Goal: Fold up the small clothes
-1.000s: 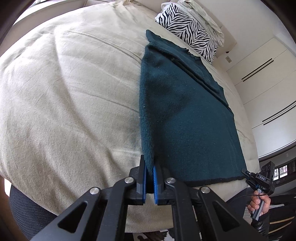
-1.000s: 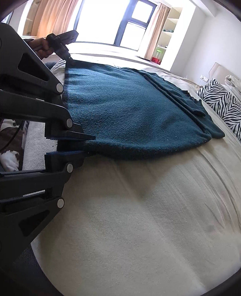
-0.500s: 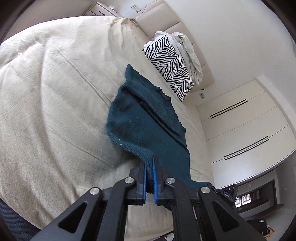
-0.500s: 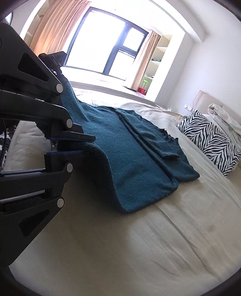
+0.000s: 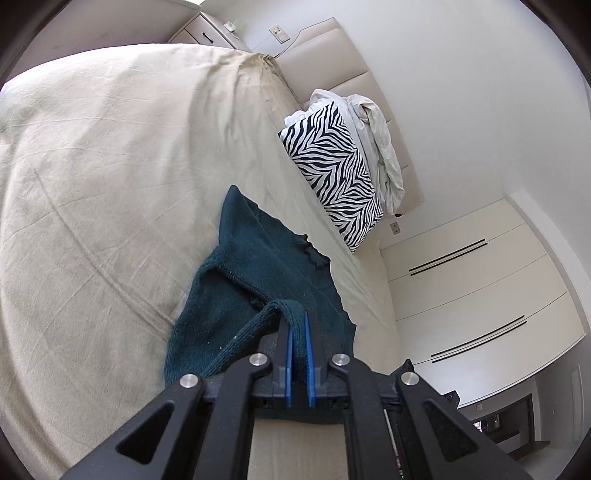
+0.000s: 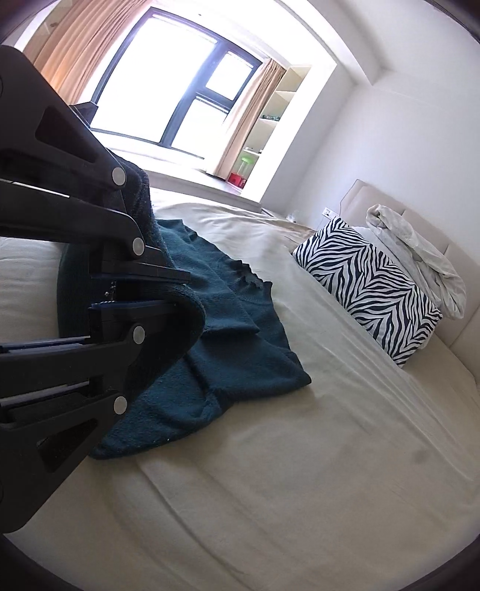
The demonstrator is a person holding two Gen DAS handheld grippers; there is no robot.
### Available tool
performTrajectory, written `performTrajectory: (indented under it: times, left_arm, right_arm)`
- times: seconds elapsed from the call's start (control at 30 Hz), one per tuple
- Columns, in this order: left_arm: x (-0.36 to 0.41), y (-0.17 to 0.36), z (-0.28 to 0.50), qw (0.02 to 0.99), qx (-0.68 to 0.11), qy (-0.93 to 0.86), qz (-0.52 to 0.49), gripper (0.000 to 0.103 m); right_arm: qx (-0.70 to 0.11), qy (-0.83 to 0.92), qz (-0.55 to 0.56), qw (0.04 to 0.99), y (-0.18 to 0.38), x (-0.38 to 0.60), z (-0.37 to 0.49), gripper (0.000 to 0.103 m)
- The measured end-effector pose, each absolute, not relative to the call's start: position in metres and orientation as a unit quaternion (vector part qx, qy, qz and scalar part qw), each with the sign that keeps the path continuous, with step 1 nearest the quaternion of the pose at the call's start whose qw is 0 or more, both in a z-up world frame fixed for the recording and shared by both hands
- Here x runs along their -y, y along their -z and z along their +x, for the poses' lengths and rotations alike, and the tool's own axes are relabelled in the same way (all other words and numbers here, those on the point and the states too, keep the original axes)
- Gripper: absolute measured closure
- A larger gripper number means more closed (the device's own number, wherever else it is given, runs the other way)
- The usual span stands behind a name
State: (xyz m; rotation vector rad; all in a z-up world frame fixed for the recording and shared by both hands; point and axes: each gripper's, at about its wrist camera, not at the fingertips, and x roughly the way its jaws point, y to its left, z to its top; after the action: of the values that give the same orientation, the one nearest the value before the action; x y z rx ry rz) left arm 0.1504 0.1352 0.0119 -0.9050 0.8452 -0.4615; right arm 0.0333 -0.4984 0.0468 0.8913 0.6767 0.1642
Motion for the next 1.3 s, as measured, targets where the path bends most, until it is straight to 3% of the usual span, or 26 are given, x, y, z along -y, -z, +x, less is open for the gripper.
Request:
performTrajectory:
  times: [0.23,0.5,0.53,0.6,0.7,0.73,0.77,0.87,1.1,1.3]
  left_arm:
    - [-0.114,-0.004,0.236,0.796,-0.397,0.202,-0.410,0.096]
    - [-0.100,0.030,0.329,0.811,-0.412,0.160,-0.382,0.094]
    - [-0.098,0.039,0.339,0.813,-0.424,0.142,-0.372,0.091]
    - [-0.098,0.058,0.346,0.805,-0.440,0.128,-0.377,0.062]
    - [-0.099,0.073,0.332,0.805,-0.446,0.127,-0.371,0.048]
    - [-0.100,0.076,0.326,0.806,-0.446,0.122,-0.369,0.044]
    - [-0.101,0.078,0.321,0.806,-0.442,0.123,-0.372,0.044]
    - [-0.103,0.076,0.300,0.813,-0.436,0.130,-0.364,0.044]
    - [-0.096,0.069,0.255,0.838,-0.423,0.133,-0.317,0.044]
    - [-0.086,0.074,0.233,0.856,-0.425,0.131,-0.265,0.050]
  right_arm:
    - [-0.329,-0.059,0.410,0.849,-0.038,0.511,0.131,0.096]
    - [-0.345,-0.026,0.414,0.842,0.010,0.534,0.221,0.096]
    - [-0.355,-0.019,0.408,0.841,0.019,0.536,0.230,0.095]
    - [-0.392,0.007,0.386,0.835,0.033,0.535,0.243,0.092]
    - [-0.382,0.022,0.351,0.855,0.035,0.534,0.239,0.065]
    - [-0.372,0.032,0.350,0.859,0.034,0.538,0.233,0.047]
    - [-0.364,0.038,0.356,0.860,0.035,0.541,0.228,0.043]
    - [-0.366,0.029,0.359,0.858,0.033,0.541,0.207,0.043]
    - [-0.395,0.016,0.239,0.887,0.023,0.493,0.150,0.047]
    - [-0.422,0.027,0.197,0.884,0.033,0.474,0.118,0.069]
